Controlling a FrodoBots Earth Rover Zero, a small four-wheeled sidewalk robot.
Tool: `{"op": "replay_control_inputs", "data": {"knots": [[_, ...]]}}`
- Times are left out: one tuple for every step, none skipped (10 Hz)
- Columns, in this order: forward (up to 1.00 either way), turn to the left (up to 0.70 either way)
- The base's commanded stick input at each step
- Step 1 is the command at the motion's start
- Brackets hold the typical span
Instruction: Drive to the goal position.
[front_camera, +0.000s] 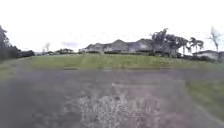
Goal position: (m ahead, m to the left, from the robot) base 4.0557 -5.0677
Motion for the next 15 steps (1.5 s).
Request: {"op": "replay_control_inputs", "data": {"knots": [[0.7,-0.35],[0.7,-0.35],[0.7,-0.35],[0.7,-0.35],[0.7,-0.35],[0.7,-0.35],[0.7,-0.35],[0.7,-0.35],[0.7,-0.35],[0.7,-0.35],[0.7,-0.35],[0.7,-0.35],[0.7,-0.35],[0.7,-0.35],[0.7,-0.35]]}}
